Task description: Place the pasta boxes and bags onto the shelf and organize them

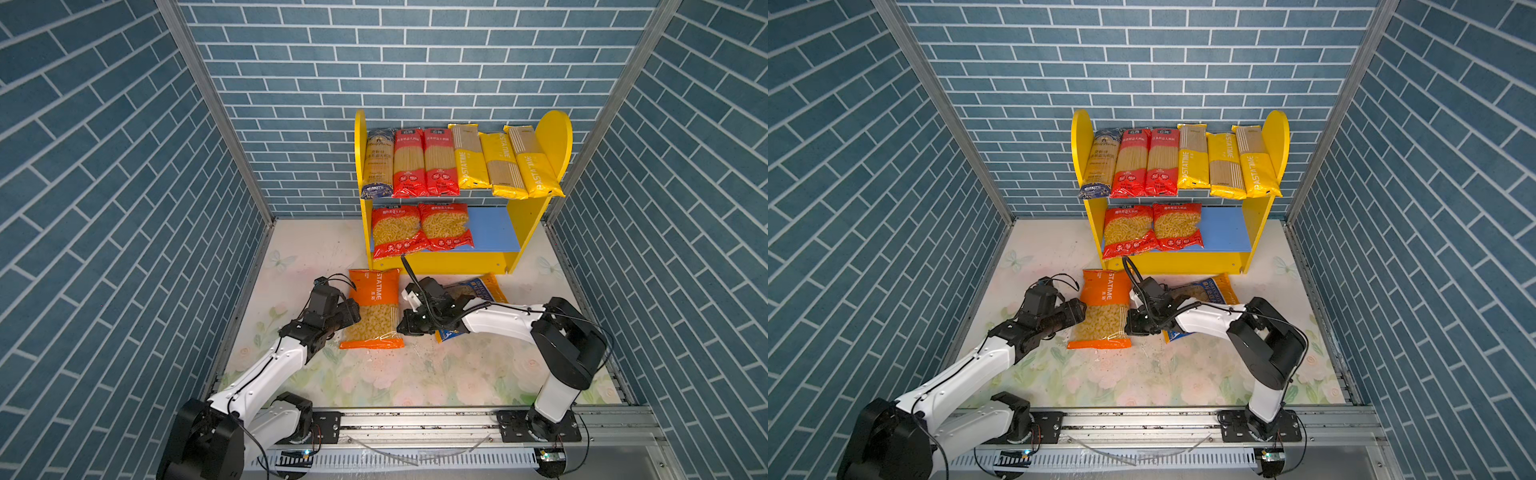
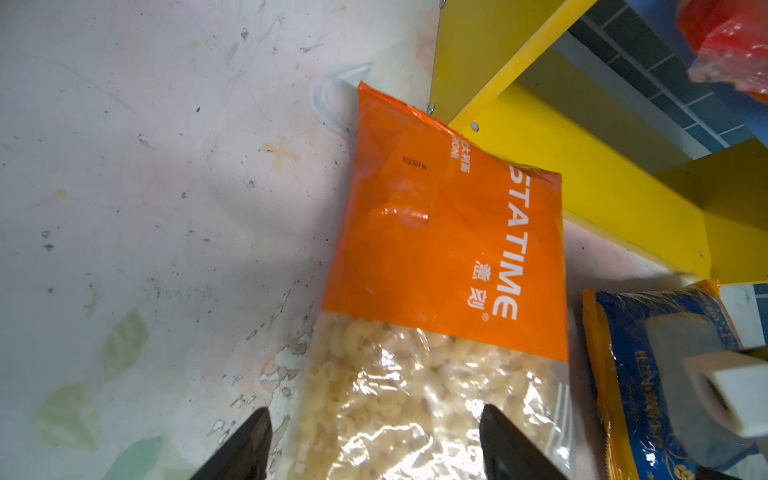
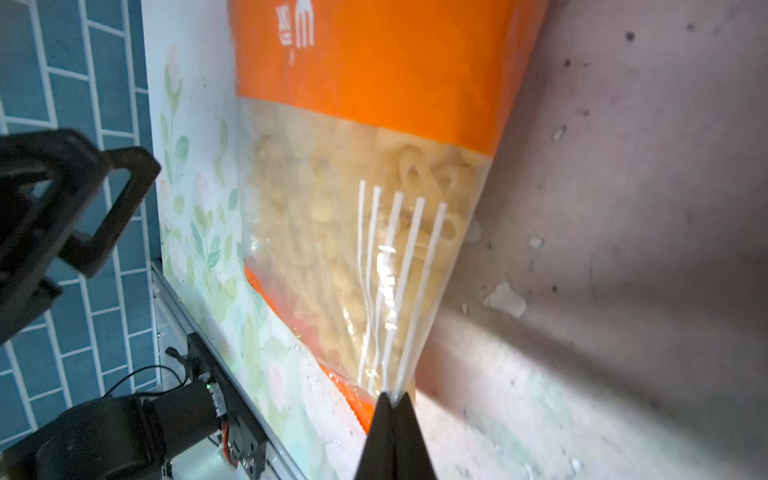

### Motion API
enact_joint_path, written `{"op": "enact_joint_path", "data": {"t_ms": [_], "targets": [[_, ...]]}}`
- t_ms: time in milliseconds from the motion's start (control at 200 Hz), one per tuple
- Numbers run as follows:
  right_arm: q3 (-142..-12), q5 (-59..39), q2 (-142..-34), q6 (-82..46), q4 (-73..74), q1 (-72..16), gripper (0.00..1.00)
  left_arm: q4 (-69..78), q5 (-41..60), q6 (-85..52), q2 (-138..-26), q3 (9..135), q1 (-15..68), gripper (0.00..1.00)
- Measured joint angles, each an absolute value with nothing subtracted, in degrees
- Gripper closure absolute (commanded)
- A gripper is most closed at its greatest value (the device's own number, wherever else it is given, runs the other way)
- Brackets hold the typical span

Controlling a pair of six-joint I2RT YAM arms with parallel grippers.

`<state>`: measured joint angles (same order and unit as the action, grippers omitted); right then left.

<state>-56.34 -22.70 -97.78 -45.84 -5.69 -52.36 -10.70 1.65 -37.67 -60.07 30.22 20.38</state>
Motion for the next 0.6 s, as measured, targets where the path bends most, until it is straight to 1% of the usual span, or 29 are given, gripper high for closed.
{"op": "enact_joint_path", "data": {"t_ms": [80,180,215,310,420,485,600], "targets": [[-53.87,-23.24,-93.08,-44.8,-8.91,-52.38,0.95,-11.27,1.67,-37.74,-59.44,30.2,20.38,0.21],[-51.75,-23.2,-88.53,-43.9,-12.93,-52.49,0.86,-11.33,1.67,-38.2,-58.96,30.17,20.56,0.22],[-51.57,-22.98,-87.61,-43.42,-14.09,-52.49,0.82,-11.29,1.58,-38.46,-58.92,30.15,20.8,0.22],[-51.59,-22.15,-87.02,-43.13,-14.52,-52.47,0.66,-11.22,0.93,-39.24,-58.92,29.78,22.39,0.22],[-51.68,-21.28,-87.55,-42.96,-14.37,-52.12,0.53,-11.4,-0.23,-40.16,-58.81,29.02,25.3,0.22],[-51.79,-21.02,-88.33,-42.96,-13.96,-51.79,0.5,-11.79,-0.91,-40.56,-58.78,28.86,26.94,0.22],[-51.81,-19.84,-89.58,-43.07,-13.39,-51.05,0.46,-12.71,-2.55,-40.99,-58.43,28.77,29.78,0.22]]}}
